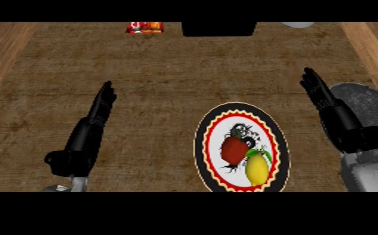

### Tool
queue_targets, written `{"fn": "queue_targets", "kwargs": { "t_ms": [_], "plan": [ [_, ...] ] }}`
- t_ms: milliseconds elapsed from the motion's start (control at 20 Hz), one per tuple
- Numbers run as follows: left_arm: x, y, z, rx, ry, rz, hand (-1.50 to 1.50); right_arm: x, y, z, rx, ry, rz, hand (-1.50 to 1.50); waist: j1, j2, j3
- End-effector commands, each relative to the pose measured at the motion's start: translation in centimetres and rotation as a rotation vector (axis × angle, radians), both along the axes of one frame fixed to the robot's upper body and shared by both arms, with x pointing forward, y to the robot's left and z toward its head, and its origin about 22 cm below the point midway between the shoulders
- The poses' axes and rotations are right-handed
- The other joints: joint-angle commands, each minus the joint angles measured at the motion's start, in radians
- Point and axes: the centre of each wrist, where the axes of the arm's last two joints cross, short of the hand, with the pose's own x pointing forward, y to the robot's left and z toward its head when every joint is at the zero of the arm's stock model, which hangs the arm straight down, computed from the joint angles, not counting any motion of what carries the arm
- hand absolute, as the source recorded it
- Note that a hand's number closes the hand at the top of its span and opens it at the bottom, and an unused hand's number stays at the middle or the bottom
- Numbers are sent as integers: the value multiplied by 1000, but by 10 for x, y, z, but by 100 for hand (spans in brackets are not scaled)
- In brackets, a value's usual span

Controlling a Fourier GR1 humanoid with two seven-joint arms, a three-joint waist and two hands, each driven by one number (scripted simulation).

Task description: Pick the bell pepper from the plate and place it in the pan

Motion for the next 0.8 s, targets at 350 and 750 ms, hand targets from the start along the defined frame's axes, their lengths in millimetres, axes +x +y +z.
{"fn": "queue_targets", "kwargs": {
  "t_ms": [350,750],
  "plan": [
    [42,53,18,3,13,177,0,-42,57,-59,-157,8,-135,150,-25,-1,-13],
    [41,71,20,-7,16,200,0,-128,26,-16,-405,-192,-332,-150,-52,-9,-15]
  ]
}}
